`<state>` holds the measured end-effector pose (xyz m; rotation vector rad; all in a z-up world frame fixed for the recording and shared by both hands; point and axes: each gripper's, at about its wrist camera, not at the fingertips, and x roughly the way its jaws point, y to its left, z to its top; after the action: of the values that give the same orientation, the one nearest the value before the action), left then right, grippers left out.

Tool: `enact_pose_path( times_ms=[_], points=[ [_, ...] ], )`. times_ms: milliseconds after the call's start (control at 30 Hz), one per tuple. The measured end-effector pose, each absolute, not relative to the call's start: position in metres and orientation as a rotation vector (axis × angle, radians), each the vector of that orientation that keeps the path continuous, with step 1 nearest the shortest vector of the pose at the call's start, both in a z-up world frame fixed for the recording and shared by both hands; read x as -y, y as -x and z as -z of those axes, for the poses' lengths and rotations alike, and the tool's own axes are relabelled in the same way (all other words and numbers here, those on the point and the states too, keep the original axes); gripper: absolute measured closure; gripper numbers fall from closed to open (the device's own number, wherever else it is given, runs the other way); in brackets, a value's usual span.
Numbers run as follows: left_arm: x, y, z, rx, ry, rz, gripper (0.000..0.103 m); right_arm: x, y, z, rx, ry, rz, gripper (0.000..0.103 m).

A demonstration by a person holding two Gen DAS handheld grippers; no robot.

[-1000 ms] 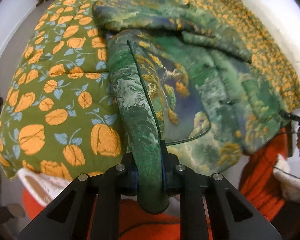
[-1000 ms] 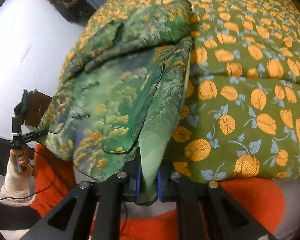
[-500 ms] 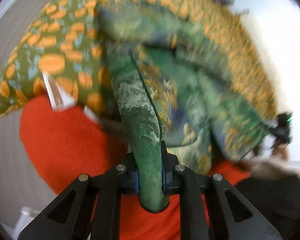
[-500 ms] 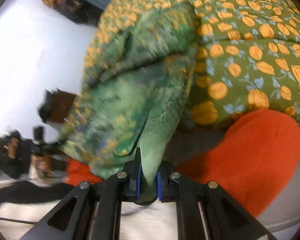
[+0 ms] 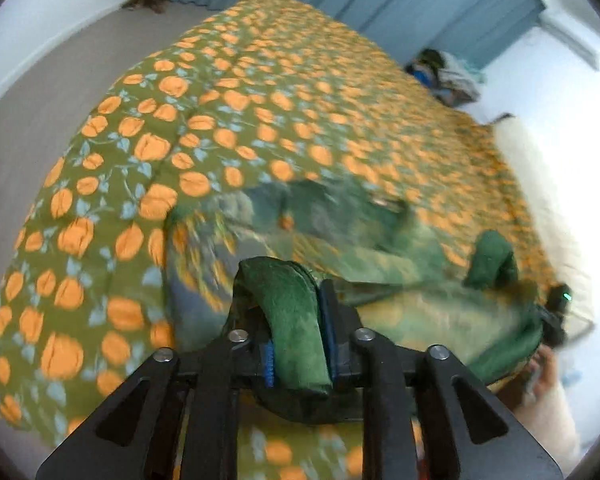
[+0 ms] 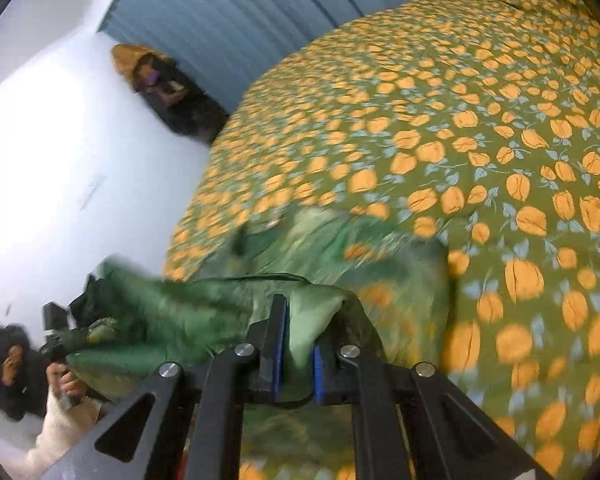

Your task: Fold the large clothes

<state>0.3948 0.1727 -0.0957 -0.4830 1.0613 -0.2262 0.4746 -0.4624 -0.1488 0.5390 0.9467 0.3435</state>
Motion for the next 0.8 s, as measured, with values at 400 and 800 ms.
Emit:
enact_pose_path(
  times_ms=[400,800],
  points=[
    [-0.189,-0.380,0.087,-0.941,0.444,0.297,0.002,0.487,-0.470,0.162,-0.889,-0.712,-0.252,0.017],
    [-0.109,-0.428,0.170,-1.200,0.112,0.069,0.091,0.396,-0.496,0.186,-1.072,-0.050,-0.030,0.090]
  ],
)
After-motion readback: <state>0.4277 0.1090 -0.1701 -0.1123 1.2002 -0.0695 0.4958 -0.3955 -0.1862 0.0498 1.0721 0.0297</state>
